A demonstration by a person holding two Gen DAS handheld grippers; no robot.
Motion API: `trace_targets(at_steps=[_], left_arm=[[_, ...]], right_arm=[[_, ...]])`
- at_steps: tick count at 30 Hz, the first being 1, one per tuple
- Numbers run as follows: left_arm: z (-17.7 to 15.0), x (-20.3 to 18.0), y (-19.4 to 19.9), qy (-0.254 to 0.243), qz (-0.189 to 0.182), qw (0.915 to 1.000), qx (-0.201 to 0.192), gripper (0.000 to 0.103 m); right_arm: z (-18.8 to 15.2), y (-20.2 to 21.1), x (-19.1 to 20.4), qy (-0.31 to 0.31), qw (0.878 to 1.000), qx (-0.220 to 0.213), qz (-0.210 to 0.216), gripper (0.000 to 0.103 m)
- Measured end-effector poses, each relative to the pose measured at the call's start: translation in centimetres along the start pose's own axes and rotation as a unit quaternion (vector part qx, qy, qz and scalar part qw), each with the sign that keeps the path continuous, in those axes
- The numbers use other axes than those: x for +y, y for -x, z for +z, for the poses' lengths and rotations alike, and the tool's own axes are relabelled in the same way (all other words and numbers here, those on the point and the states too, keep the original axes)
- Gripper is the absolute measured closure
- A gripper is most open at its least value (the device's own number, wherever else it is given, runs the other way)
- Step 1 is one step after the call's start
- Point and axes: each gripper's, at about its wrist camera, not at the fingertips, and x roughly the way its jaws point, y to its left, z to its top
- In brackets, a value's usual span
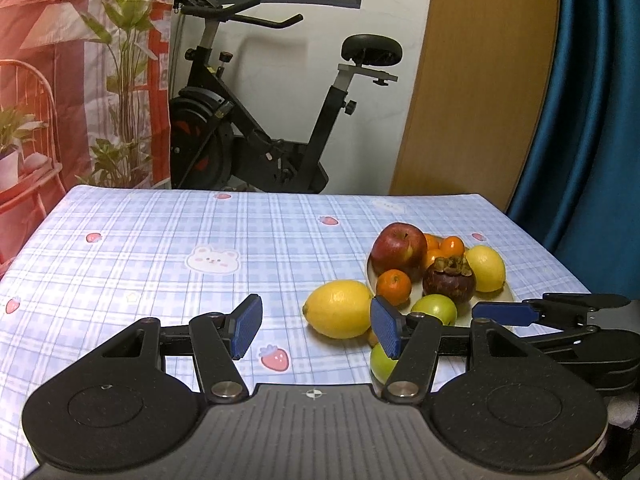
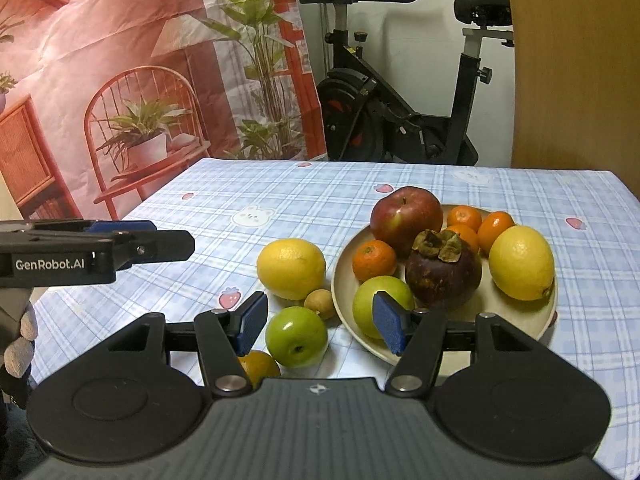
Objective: Organize fruits
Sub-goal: 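Withdraw the left gripper from the plate toward a green apple on the table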
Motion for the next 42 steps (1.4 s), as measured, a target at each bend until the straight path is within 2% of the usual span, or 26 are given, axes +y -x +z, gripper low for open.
trace_targets(at_steps=[14,28,32,38,42], left_arm=[[-1.1,1.1,-0.3,0.016,0.0,0.9997,0.019,0.041],[-1.8,0.7,-1.1,0.016,-0.013,0.9991,0.037,0.041],[-2.0,0.8,-1.2,0.018,-0.011,0.999,0.039,0.043],[-2.1,1.1,-1.4,0.023,-0.01,0.9989,0.04,0.045],[-2.1,1.1,-1.5,0.023,-0.013,0.9988,0.041,0.046]], right_arm=[[-1.5,0.1,-0.2,0.003,1.0,0.012,-0.004,0.041],[-2.0,-1.0,0.3,0.015,1.0,0.022,0.015,0.041],[-1.0,-1.9,0.9,0.047,0.998,0.016,0.031,0.051],[-0.3,-3.9,1.7,0.077,0.996,0.027,0.038,0.053],[-0.6,-4.7,1.3,0.072,0.996,0.039,0.044,0.063]])
